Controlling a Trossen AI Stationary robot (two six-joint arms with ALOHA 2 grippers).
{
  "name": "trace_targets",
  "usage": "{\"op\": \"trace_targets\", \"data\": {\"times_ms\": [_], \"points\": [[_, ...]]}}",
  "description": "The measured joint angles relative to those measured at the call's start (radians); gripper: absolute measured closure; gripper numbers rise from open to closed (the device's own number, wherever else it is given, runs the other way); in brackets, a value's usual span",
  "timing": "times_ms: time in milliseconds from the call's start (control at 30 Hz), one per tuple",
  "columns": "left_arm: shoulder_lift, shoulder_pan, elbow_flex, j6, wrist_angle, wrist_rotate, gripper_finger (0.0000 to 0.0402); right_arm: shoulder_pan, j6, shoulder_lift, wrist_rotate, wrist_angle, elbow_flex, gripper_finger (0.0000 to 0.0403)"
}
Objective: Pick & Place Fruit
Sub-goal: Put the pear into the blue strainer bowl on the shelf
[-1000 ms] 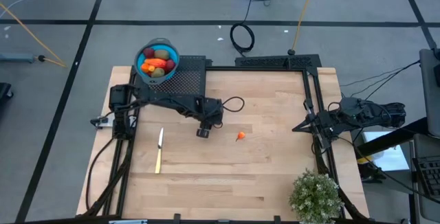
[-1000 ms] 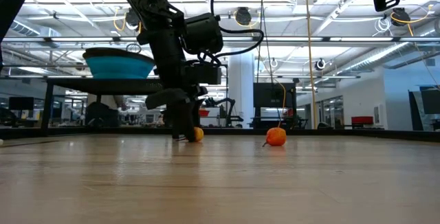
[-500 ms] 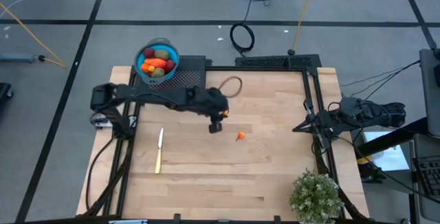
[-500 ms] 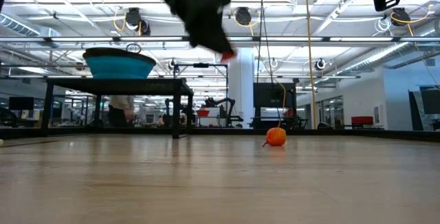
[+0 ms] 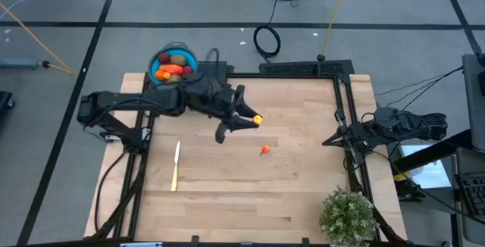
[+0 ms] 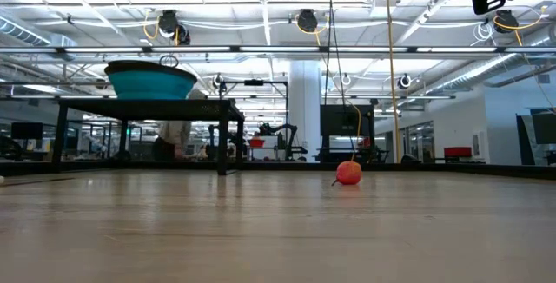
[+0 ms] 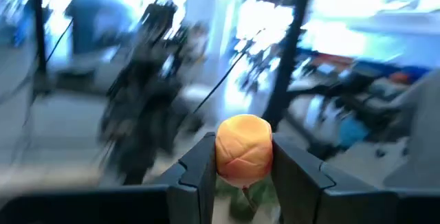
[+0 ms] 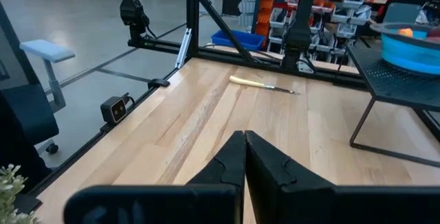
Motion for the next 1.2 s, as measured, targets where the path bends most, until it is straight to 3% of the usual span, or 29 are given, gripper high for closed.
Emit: {"op": "trace_targets", "data": {"times_ms": [433,667,967,1200], "points": [[0.0,-0.066,0.0,0.011,0.386,0.045,0.0284,0.0,0.0,0.0,0.0,-0.011,0.0,0.0403],[0.0,-0.084,0.0,0.011,0.455,0.045,0.0284,0.0,0.0,0.0,0.0,-0.011,0.0,0.0403],[0.0,-0.089,0.0,-0.074,0.353,0.026,0.0284,0.0,0.0,0.0,0.0,-0.011,0.0,0.0403],[0.0,-0.106,0.0,-0.114,-0.005,-0.196,0.0284,0.0,0.0,0.0,0.0,-0.01,0.0,0.0403]]}}
